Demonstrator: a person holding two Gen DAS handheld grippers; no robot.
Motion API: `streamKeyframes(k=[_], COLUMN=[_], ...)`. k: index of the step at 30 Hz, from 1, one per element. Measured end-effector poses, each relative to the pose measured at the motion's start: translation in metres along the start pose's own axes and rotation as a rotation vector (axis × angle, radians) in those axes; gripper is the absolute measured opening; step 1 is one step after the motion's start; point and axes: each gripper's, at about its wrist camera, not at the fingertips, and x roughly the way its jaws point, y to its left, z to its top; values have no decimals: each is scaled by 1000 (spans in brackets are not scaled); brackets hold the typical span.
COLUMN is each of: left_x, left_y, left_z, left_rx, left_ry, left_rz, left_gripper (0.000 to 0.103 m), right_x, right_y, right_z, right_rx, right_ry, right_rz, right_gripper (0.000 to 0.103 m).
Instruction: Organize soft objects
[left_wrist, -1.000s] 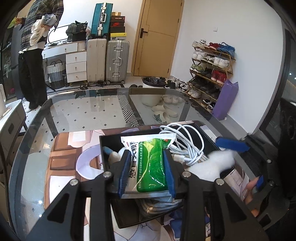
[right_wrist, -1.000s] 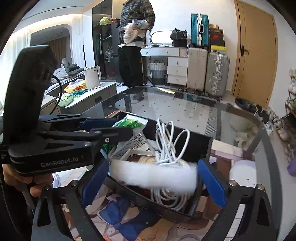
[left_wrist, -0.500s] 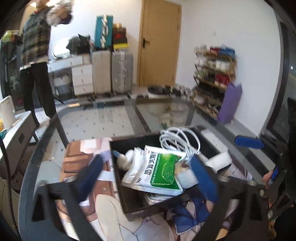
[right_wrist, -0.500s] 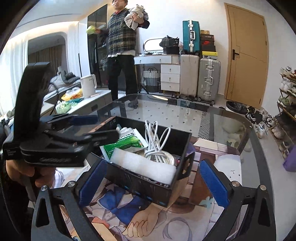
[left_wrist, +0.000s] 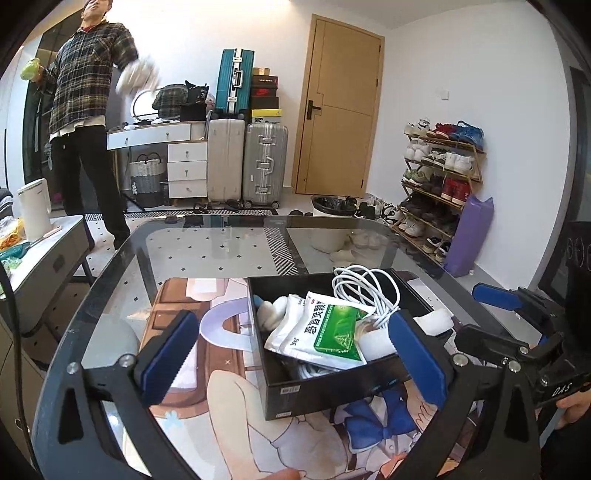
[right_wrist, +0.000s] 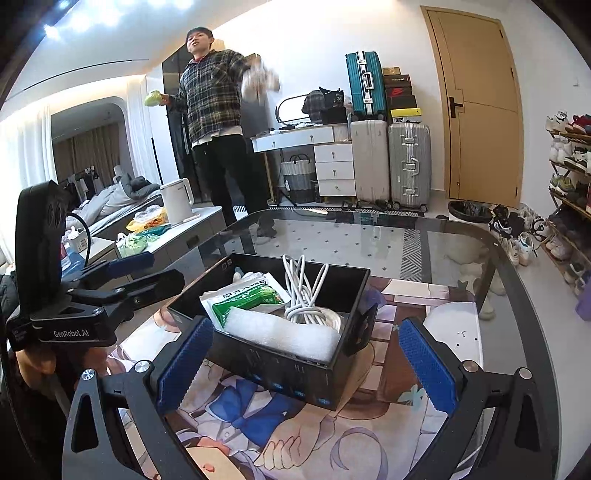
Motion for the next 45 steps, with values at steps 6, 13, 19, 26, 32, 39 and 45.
streamKeyframes(k=[6, 13, 19, 26, 32, 39, 45], left_x=[-1, -1, 1, 4, 2, 3, 6], left_y=[-7, -8, -4, -7, -10, -8, -4], left_z=[-6, -13, -18, -28, -31, -31, -29], left_rx=[34, 38, 26, 55, 67, 62, 42], left_ry=[-16, -38, -47, -47, -50, -48, -39], left_rz=[26, 22, 25, 29, 21, 22, 24], left_gripper=[103, 103, 103, 103, 103, 103, 103], right_x=[1, 7, 6, 5, -2, -10, -11], right_y=[8, 18, 16, 18, 17, 13, 13], right_z=[-5, -13, -15, -20, -21, -23, -24], right_rx=[-19, -52, -37, -60, -55, -33, -32], right_ry=[-14, -29, -53, -62, -96, -132, -128], right_rz=[27, 22, 22, 18, 19, 22, 21], right_gripper=[102, 102, 102, 102, 102, 102, 102])
